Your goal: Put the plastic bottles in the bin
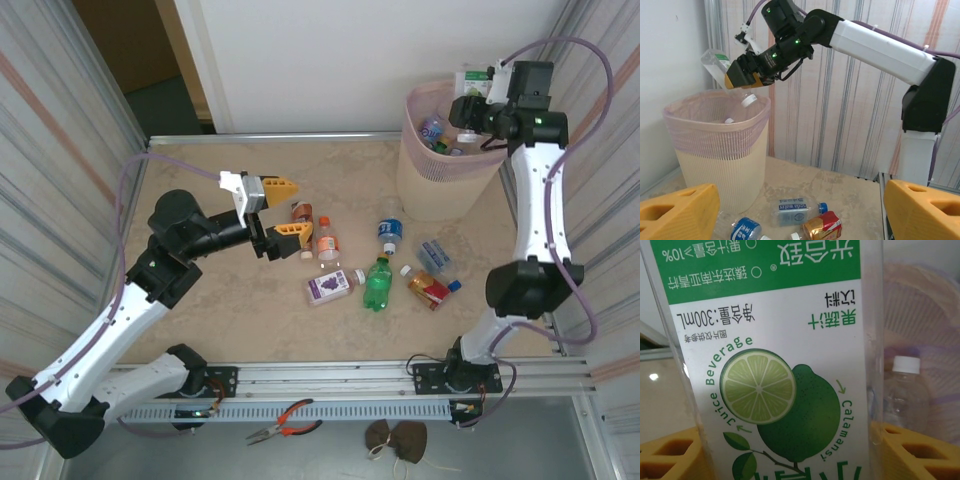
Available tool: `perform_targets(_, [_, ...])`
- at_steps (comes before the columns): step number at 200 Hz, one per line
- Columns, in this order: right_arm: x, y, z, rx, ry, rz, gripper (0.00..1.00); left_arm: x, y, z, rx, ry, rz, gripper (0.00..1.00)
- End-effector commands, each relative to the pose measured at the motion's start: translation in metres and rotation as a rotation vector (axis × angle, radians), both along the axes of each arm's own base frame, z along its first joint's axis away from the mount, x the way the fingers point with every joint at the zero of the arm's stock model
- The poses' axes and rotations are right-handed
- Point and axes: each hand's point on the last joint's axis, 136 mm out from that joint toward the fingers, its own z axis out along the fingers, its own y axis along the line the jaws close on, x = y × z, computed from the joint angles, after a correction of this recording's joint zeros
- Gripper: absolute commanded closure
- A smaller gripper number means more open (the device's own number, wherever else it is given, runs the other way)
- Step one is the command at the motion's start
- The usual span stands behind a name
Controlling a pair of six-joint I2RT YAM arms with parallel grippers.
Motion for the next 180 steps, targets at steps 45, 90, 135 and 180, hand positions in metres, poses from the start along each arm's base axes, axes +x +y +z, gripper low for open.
perform_targets(45, [0.007, -0.018, -0.073, -0.084, 0.295, -0.029, 0.55, 0.009, 0.000, -0.006, 0.002, 0.026, 0.040, 0.15])
perform_targets(90, [0.016, -0.020, -0.113, -0.091, 0.397, -0.025, 0.51, 0.019, -0.005, -0.012, 0.011, 0.055, 0.051, 0.16])
perform_targets(135, [0.017, -0.018, -0.127, -0.088, 0.436, -0.022, 0.40, 0.026, -0.007, -0.015, 0.014, 0.069, 0.062, 0.16])
perform_targets(180, [0.015, -0.017, -0.111, -0.096, 0.399, -0.028, 0.27, 0.038, -0.004, -0.017, 0.010, 0.101, 0.094, 0.15])
